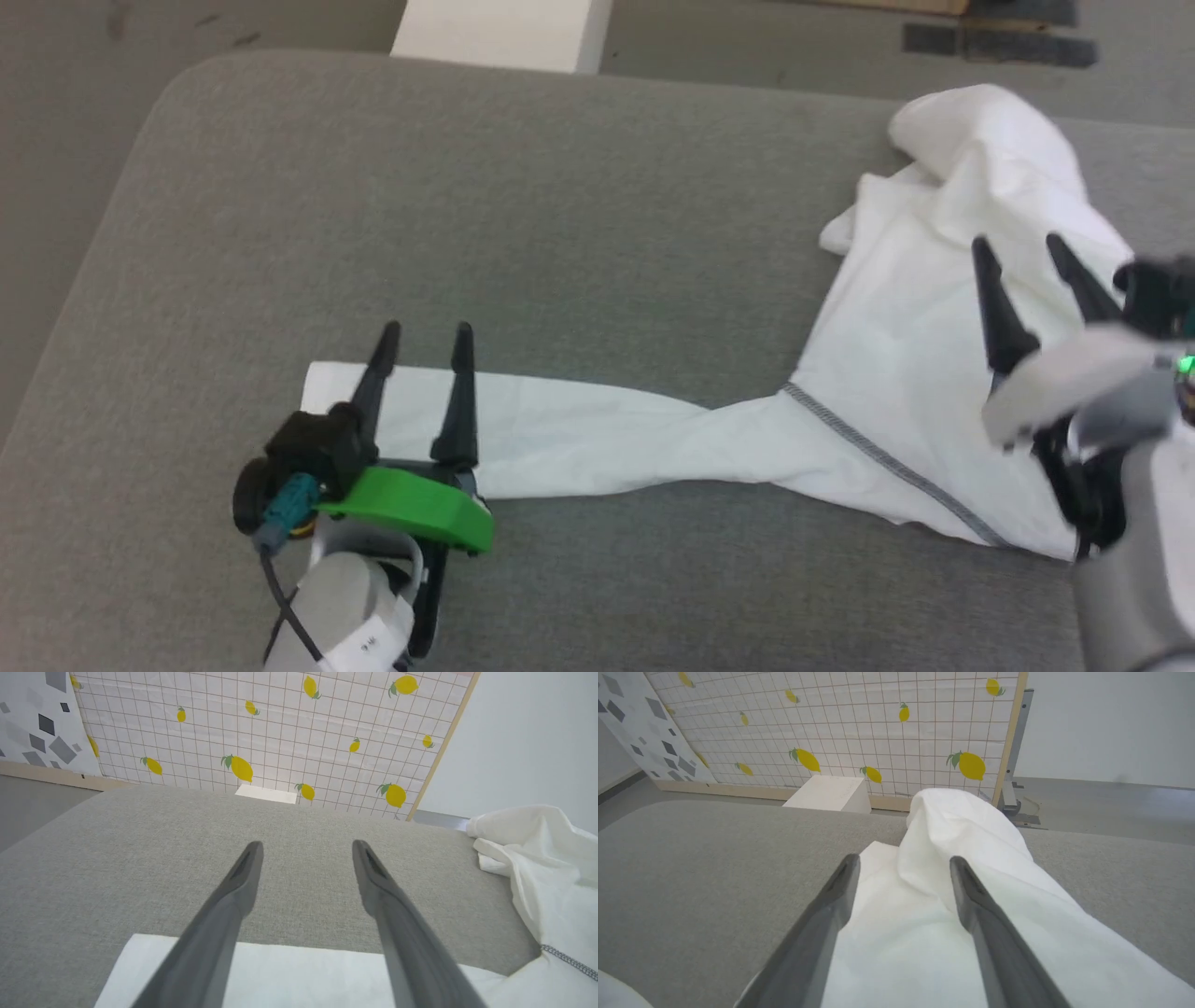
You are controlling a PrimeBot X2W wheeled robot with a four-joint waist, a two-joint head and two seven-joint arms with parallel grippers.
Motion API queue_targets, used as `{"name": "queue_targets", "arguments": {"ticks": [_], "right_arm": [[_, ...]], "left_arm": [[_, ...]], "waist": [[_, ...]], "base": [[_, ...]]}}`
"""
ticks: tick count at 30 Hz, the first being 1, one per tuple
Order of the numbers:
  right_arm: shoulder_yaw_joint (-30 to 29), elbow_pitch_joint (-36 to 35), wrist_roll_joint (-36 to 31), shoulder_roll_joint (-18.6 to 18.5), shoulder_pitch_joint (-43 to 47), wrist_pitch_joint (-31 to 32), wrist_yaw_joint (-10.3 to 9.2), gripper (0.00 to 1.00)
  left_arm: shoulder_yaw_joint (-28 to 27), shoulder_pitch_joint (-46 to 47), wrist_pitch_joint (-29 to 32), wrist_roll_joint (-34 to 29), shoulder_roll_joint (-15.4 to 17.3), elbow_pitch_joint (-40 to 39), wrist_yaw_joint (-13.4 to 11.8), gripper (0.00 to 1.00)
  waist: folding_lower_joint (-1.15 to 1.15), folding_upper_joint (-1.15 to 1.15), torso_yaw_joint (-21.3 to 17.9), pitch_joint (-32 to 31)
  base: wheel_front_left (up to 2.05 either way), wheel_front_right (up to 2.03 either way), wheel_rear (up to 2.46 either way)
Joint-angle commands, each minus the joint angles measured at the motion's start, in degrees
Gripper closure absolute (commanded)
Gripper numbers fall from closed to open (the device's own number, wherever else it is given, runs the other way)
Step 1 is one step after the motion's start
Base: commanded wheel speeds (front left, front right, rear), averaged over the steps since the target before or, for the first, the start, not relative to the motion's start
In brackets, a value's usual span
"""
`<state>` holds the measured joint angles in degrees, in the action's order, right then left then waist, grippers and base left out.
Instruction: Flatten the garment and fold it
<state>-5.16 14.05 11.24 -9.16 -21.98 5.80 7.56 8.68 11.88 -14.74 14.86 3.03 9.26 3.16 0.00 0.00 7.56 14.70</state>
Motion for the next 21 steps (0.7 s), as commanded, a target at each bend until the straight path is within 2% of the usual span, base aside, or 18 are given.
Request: {"name": "queue_targets", "arguments": {"ticks": [1, 6, 14, 21], "right_arm": [[0.07, -2.64, 0.28, 0.91, 3.23, -1.56, -0.08, 0.00], [1.05, -10.97, 0.02, 3.79, 12.74, -4.10, -0.08, 0.00], [-0.17, -15.79, 0.36, 6.11, 21.05, -3.35, -0.08, 0.00], [2.89, -15.55, 1.47, 6.25, 21.52, -3.37, -0.08, 0.00]], "left_arm": [[0.77, -0.52, -0.26, -1.00, 0.01, 0.87, 0.82, 0.00], [5.18, -0.58, 2.91, -0.62, 0.62, 3.27, 2.84, 0.00], [14.72, 0.96, 21.31, 2.34, 5.16, 4.97, 4.21, 0.00], [19.60, 4.37, 33.70, 5.59, 8.59, 5.99, 4.31, 0.00]], "waist": [[0.00, 0.00, -4.86, -4.28], [0.00, 0.00, -8.60, -6.11], [0.00, 0.00, -11.97, -6.92], [0.00, 0.00, -13.82, -6.13]], "base": [[0.00, 0.00, 0.00], [0.00, 0.00, 0.00], [0.00, 0.00, 0.00], [0.00, 0.00, 0.00]]}}
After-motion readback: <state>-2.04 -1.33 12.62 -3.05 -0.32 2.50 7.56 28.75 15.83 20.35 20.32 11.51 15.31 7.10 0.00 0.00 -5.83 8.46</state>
